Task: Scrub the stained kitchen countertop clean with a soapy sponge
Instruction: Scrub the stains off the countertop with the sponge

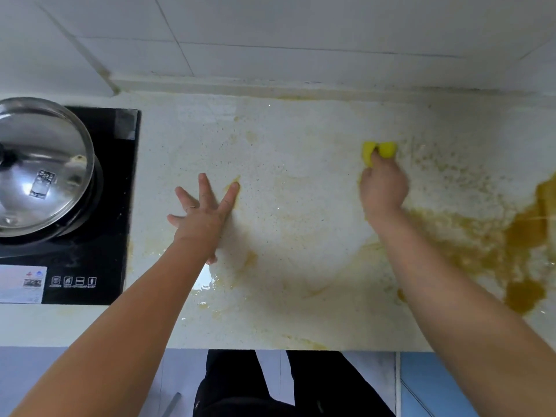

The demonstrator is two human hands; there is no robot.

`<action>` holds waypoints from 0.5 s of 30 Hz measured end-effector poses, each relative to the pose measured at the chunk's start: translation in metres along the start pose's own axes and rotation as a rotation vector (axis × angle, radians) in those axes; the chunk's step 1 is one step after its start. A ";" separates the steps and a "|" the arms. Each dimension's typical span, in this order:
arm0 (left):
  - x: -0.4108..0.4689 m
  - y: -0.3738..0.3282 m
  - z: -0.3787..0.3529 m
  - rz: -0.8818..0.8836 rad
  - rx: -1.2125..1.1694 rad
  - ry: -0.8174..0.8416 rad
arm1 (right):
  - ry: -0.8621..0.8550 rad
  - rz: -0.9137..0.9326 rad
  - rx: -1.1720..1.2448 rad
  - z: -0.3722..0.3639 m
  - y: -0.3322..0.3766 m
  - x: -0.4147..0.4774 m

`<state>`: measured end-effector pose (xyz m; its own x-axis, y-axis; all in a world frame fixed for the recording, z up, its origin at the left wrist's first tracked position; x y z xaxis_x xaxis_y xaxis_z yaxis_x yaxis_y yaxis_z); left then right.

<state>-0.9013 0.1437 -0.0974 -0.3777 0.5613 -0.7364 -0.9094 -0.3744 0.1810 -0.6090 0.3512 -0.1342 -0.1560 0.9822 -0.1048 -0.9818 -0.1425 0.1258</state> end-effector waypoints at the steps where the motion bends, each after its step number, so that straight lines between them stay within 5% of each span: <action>1: 0.001 -0.001 0.000 -0.003 0.003 -0.002 | 0.000 0.064 0.011 -0.006 0.018 -0.023; 5: 0.002 -0.001 -0.001 0.008 0.031 -0.011 | 0.118 0.452 0.081 -0.017 0.086 -0.080; 8: 0.004 -0.002 -0.001 0.011 0.029 -0.011 | -0.032 0.611 0.027 -0.007 0.077 -0.035; 15: 0.005 -0.004 -0.001 0.035 0.013 0.029 | -0.065 -0.142 -0.011 0.017 -0.048 0.068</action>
<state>-0.8995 0.1474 -0.1028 -0.4042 0.5265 -0.7479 -0.8980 -0.3840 0.2150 -0.5708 0.4271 -0.1305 -0.0082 0.9983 -0.0572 -0.9946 -0.0023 0.1036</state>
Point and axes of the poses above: each hand's wrist, its own x-axis towards the middle knuckle, its own z-axis out of the back of the hand, y = z × x, the point moved 2 cm from there along x, towards the middle knuckle, and after that the axes turned 5 degrees about z, right-handed, at the moved point
